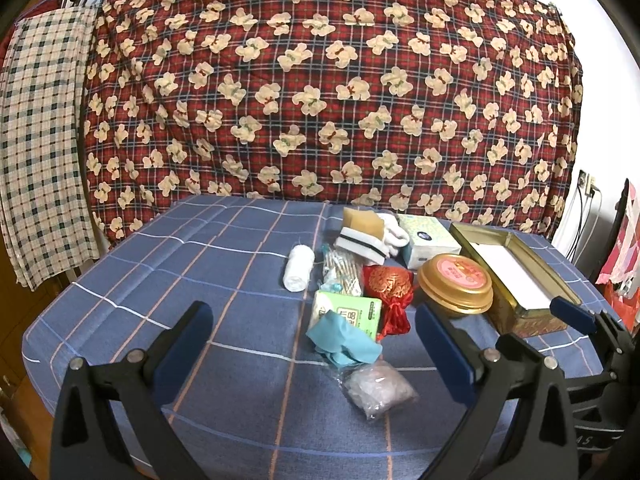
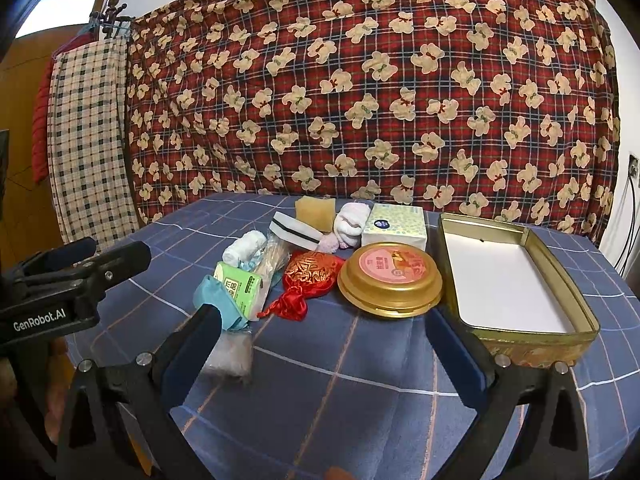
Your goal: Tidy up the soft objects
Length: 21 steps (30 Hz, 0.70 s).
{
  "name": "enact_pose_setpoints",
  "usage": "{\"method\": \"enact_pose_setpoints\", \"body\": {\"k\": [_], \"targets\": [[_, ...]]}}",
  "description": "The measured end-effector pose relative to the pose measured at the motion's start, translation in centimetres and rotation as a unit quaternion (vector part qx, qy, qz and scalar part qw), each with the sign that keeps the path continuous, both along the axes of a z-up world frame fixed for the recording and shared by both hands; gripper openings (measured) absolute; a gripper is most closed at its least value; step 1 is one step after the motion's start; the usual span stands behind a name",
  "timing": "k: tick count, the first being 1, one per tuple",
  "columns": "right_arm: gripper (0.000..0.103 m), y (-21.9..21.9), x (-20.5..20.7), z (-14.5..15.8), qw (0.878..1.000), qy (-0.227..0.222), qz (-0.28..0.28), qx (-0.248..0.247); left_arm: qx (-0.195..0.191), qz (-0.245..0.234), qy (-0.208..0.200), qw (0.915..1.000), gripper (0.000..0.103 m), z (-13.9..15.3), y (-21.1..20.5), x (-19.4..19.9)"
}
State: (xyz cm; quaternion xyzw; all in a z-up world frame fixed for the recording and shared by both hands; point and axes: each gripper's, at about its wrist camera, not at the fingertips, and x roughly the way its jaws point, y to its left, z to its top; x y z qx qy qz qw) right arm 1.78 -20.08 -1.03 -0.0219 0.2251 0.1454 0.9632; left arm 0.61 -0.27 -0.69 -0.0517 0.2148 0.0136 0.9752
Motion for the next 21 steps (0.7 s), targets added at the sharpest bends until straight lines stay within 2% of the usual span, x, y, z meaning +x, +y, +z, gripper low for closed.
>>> {"method": "enact_pose_setpoints", "body": {"k": [6, 14, 21], "targets": [[0.103, 0.2, 0.0, -1.2, 1.000, 0.011, 0.002, -0.003, -0.002, 0.002, 0.007, 1.0000, 0.103, -1.2, 0.1, 0.2], [0.103, 0.5, 1.0, -1.5, 0.999, 0.032, 0.003, -0.005, -0.006, 0.005, 0.024, 0.9997, 0.103, -2.7, 0.1, 0.9], [0.103, 1.3, 2.3, -3.6, 0.998, 0.062, 0.026, -0.012, -0.002, 0.022, 0.051, 0.9985, 0.103, -4.9, 1.5, 2.1]]}}
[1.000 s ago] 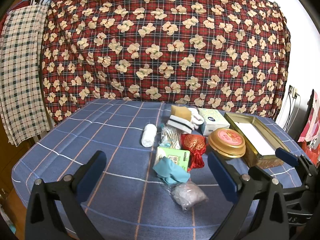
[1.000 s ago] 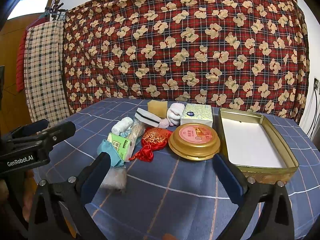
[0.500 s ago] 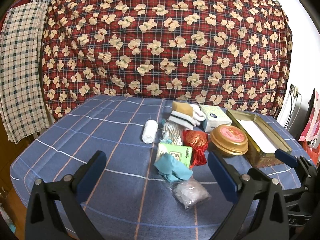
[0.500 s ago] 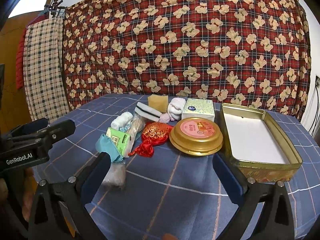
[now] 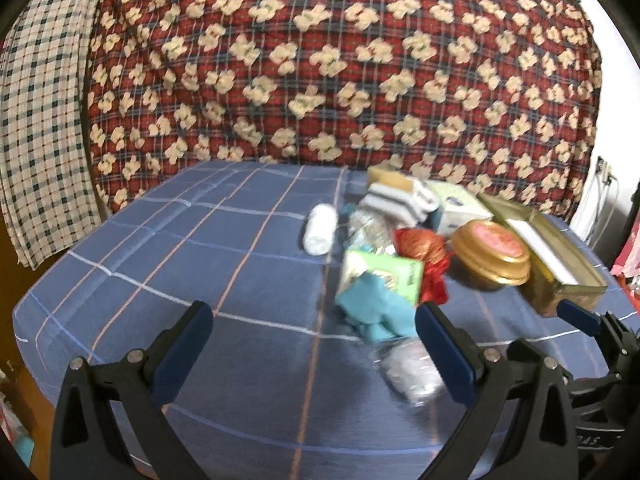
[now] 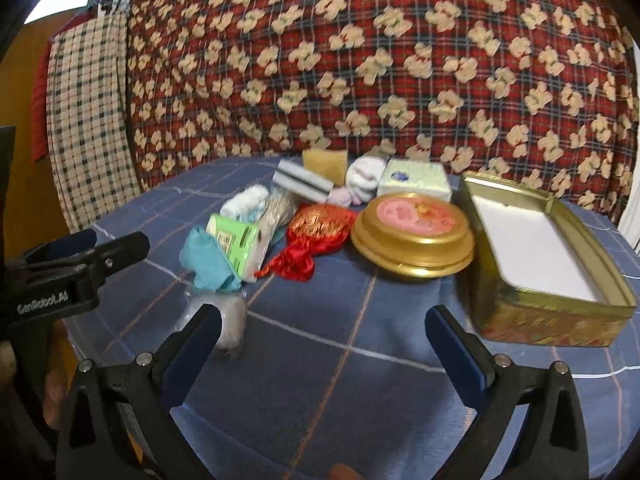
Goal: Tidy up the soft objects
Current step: 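Grasp the teal cloth with the left tool while the right tool grasps the clear plastic bag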
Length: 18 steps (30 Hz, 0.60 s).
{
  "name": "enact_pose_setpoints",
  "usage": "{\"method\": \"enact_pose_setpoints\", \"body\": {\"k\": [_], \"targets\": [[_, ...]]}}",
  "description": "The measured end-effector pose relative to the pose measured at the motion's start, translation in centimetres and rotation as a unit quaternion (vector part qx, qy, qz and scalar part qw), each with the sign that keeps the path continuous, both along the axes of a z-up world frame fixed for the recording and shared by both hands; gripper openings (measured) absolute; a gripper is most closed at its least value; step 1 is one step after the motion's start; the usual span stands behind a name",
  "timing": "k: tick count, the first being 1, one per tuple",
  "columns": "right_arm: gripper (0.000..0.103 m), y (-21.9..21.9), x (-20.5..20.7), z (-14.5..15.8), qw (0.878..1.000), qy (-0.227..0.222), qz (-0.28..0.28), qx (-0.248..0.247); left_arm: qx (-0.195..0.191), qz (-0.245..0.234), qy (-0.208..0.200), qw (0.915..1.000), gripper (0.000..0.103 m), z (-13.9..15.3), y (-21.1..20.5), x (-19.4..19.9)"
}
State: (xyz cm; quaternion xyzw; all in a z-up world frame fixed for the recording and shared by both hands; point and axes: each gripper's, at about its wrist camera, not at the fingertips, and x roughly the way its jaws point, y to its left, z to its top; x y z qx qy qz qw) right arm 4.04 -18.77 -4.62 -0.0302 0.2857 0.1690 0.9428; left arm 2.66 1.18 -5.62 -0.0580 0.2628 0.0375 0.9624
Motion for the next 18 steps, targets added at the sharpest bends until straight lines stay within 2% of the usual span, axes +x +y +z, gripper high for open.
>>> {"method": "enact_pose_setpoints", "body": {"k": [6, 9, 13, 18], "targets": [[0.101, 1.4, 1.1, -1.0, 0.999, 0.016, 0.030, 0.002, -0.015, 0.014, 0.009, 0.9997, 0.102, -1.1, 1.4, 0.7], [0.089, 2.5, 1.7, -1.2, 0.998, 0.029, 0.052, -0.001, -0.020, 0.022, 0.011, 0.9995, 0.103, -1.3, 2.1, 1.0], [0.089, 3.9, 2.0, -1.0, 0.997, 0.033, 0.076, 0.001, -0.026, 0.033, 0.015, 0.9990, 0.102, -1.4, 2.9, 1.2], [0.089, 5.5, 2.3, -1.1, 0.993, 0.051, 0.104, -0.006, -0.025, 0.025, 0.015, 0.9993, 0.102, -1.1, 2.6, 1.4]]}}
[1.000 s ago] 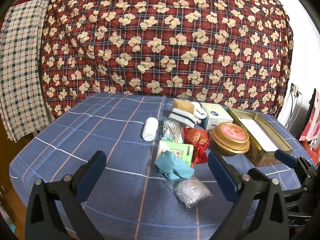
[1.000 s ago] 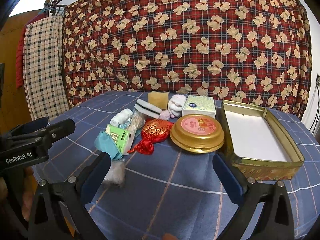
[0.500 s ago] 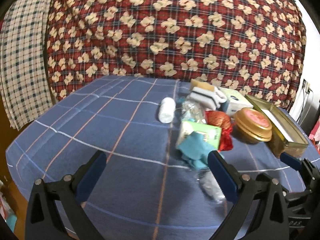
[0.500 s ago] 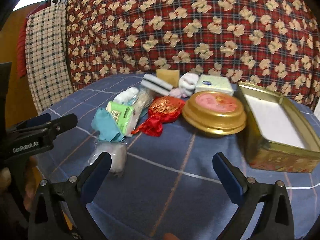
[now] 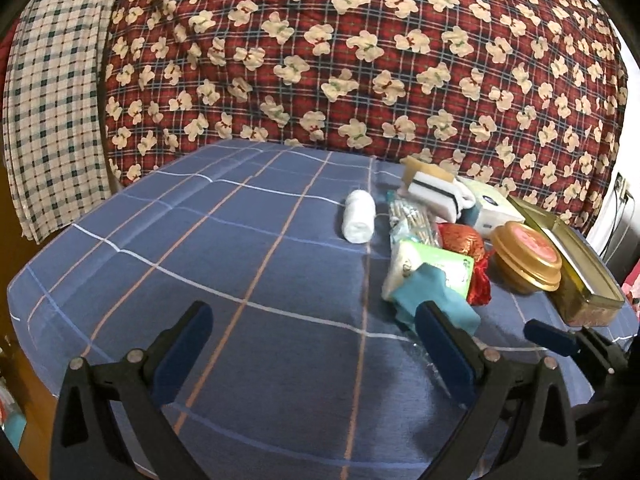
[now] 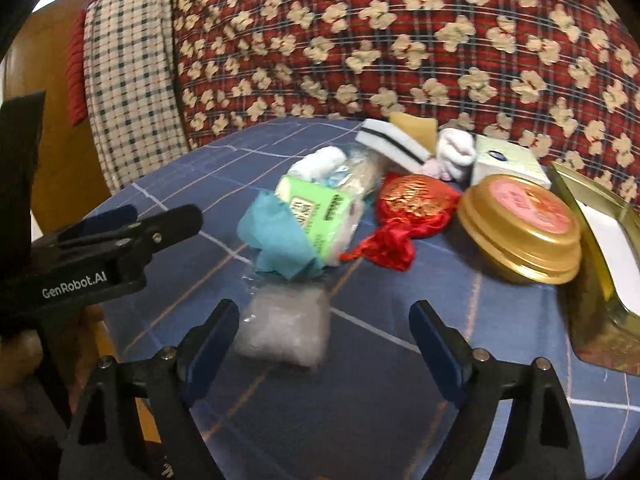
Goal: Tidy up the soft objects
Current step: 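Grasp the teal cloth with the left tool while the right tool grasps the clear plastic bag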
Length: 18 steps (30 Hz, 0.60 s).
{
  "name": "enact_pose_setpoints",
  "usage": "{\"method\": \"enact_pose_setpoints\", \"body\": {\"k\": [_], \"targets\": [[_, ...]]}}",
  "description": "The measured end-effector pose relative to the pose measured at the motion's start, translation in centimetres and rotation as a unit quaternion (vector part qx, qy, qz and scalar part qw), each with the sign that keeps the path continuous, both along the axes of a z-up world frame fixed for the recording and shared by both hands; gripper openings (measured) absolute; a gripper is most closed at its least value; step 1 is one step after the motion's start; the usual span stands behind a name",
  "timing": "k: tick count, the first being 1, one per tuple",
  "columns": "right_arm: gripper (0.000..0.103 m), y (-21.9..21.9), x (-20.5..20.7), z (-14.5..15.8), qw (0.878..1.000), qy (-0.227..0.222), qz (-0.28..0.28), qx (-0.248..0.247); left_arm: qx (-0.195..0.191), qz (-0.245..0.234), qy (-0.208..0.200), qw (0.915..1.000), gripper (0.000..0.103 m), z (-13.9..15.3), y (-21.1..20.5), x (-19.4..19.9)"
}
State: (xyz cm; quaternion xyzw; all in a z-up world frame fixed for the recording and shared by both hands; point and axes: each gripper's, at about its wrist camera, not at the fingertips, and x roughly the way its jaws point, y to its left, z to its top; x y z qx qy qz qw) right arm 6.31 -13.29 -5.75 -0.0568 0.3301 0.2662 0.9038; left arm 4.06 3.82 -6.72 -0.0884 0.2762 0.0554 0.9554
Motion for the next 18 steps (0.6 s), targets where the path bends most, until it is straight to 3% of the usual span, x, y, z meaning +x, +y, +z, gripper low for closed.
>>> {"method": "enact_pose_setpoints", "body": {"k": [3, 9, 12, 18], "targets": [[0.087, 0.7, 0.6, -0.2, 1.000, 0.017, 0.011, -0.008, 0.000, -0.001, -0.002, 1.0000, 0.102, 0.3, 0.1, 0.1], [0.053, 1.3, 1.0, -0.7, 0.998, 0.036, 0.035, -0.023, 0.001, -0.011, -0.004, 0.9999, 0.101, 0.6, -0.2, 0.3], [0.049, 0.9, 0.9, -0.7, 0.998, 0.038, 0.040, -0.016, -0.001, -0.024, -0.001, 0.9997, 0.100, 0.6, -0.8, 0.6], [0.049, 1.0, 0.7, -0.5, 0.998, 0.030, 0.038, -0.026, -0.005, -0.069, 0.021, 0.9974, 0.087, 0.3, -2.5, 2.1]]}}
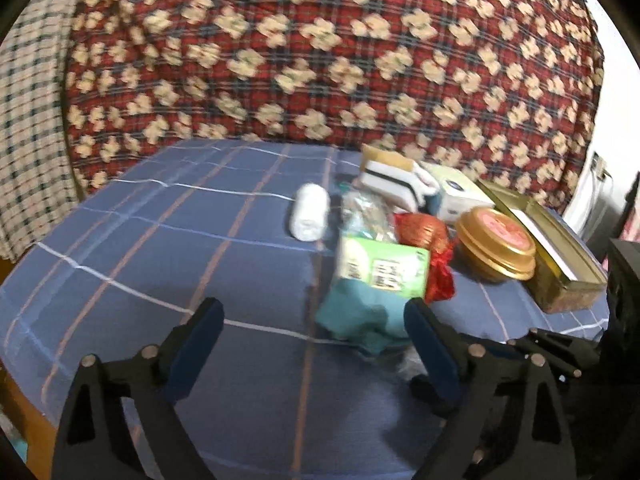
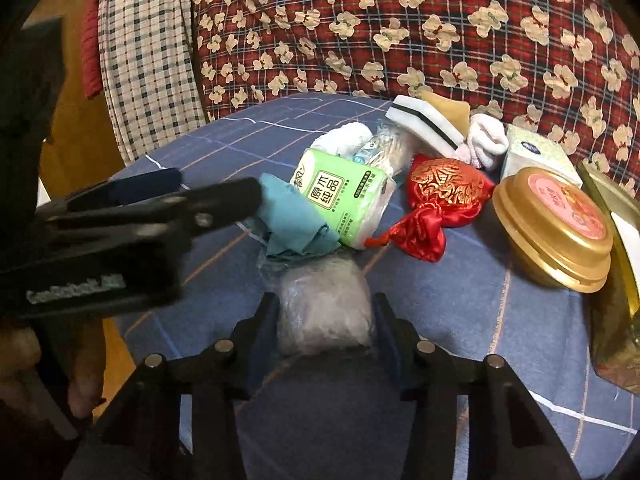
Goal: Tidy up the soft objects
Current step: 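Grasp the teal cloth with the left tool while the right tool grasps the clear plastic bag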
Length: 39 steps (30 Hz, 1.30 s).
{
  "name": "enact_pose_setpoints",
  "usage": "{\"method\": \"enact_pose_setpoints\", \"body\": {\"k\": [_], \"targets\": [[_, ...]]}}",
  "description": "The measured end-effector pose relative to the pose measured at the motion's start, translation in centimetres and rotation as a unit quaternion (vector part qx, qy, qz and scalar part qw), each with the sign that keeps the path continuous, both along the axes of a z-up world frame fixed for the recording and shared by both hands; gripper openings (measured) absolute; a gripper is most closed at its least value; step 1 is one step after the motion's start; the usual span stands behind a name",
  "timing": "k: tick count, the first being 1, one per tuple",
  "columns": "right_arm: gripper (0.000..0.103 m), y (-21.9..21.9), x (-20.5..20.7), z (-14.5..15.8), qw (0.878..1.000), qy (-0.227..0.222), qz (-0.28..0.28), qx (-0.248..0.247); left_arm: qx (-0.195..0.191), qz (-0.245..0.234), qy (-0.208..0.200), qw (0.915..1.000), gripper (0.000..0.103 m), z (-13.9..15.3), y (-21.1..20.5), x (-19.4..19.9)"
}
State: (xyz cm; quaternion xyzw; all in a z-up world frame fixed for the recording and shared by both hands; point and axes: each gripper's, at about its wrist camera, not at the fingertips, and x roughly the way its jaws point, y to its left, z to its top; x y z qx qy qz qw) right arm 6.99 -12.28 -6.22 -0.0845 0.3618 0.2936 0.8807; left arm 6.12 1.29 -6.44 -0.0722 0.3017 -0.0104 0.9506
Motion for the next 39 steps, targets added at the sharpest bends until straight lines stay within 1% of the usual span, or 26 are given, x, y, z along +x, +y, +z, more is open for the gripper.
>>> {"method": "enact_pose_setpoints", "body": {"k": [1, 3, 4, 6, 8, 10, 11, 13, 15, 16, 17, 21, 25, 27, 28, 31, 35, 39], "targets": [[0.049, -0.1, 0.0, 0.0, 1.000, -0.001, 0.000, 0.000, -0.001, -0.005, 0.006, 1.0000, 0.083, -0.1, -0.2, 0.3], [0.049, -0.4, 0.1, 0.1, 1.000, 0.002, -0.002, 0.006, -0.003, -0.012, 0.012, 0.9998, 0.082, -0.3, -0.4, 0.9], [0.049, -0.4, 0.1, 0.1, 1.000, 0.002, -0.002, 0.007, -0.006, -0.013, 0.017, 0.9998, 0.079, -0.5, -0.4, 1.1], [0.049, -0.4, 0.1, 0.2, 1.000, -0.001, -0.003, 0.006, -0.014, -0.023, 0.027, 0.9993, 0.077, -0.9, -0.6, 1.6], [0.049, -0.3, 0.0, 0.3, 1.000, -0.005, -0.003, 0.003, -0.028, -0.031, 0.038, 0.9984, 0.072, -1.3, -0.6, 2.0], [0.049, -0.3, -0.1, 0.3, 1.000, -0.007, -0.003, 0.003, -0.030, -0.049, 0.043, 0.9974, 0.062, -1.5, -1.1, 2.3], [0.049, -0.3, 0.0, 0.3, 1.000, -0.008, -0.004, 0.003, -0.031, -0.051, 0.046, 0.9972, 0.058, -1.7, -1.2, 2.4], [0.049, -0.4, -0.1, 0.3, 1.000, -0.009, -0.005, 0.005, -0.043, -0.063, 0.053, 0.9956, 0.035, -2.0, -1.3, 2.7], [0.049, -0.4, -0.1, 0.4, 1.000, -0.011, -0.006, 0.005, -0.057, -0.071, 0.056, 0.9943, 0.031, -2.3, -1.2, 2.8], [0.049, -0.4, -0.1, 0.4, 1.000, -0.011, -0.006, 0.006, -0.057, -0.073, 0.052, 0.9944, 0.020, -2.2, -1.2, 2.7], [0.049, -0.5, 0.0, 0.4, 1.000, -0.012, -0.006, 0.007, -0.057, -0.077, 0.045, 0.9944, 0.015, -2.2, -1.3, 2.5], [0.049, -0.7, -0.2, 0.6, 1.000, -0.021, -0.004, 0.018, -0.056, -0.077, 0.026, 0.9951, 0.012, -1.7, -1.1, 2.3], [0.049, -1.2, -0.4, 0.7, 0.999, -0.028, -0.005, 0.024, -0.063, -0.074, 0.009, 0.9952, 0.011, -1.0, -0.5, 2.0], [0.049, -1.5, -0.2, 0.9, 0.999, -0.032, -0.008, 0.030, -0.066, -0.074, -0.007, 0.9950, 0.011, -0.3, -0.4, 1.8], [0.049, -1.7, -0.1, 1.0, 0.999, -0.031, -0.007, 0.035, -0.064, -0.073, -0.012, 0.9952, 0.011, -0.1, -0.4, 1.8], [0.049, -1.9, 0.1, 1.9, 0.998, -0.049, -0.005, 0.034, -0.056, -0.075, -0.018, 0.9955, 0.011, 0.5, -0.8, 2.2], [0.049, -2.6, 1.0, 2.8, 0.997, -0.067, -0.016, 0.043, -0.053, -0.076, -0.027, 0.9954, 0.011, 1.2, -1.5, 2.9], [0.049, -3.8, 2.9, 3.4, 0.995, -0.080, -0.038, 0.050, -0.049, -0.073, -0.041, 0.9953, 0.011, 2.1, -2.0, 3.6]]}}
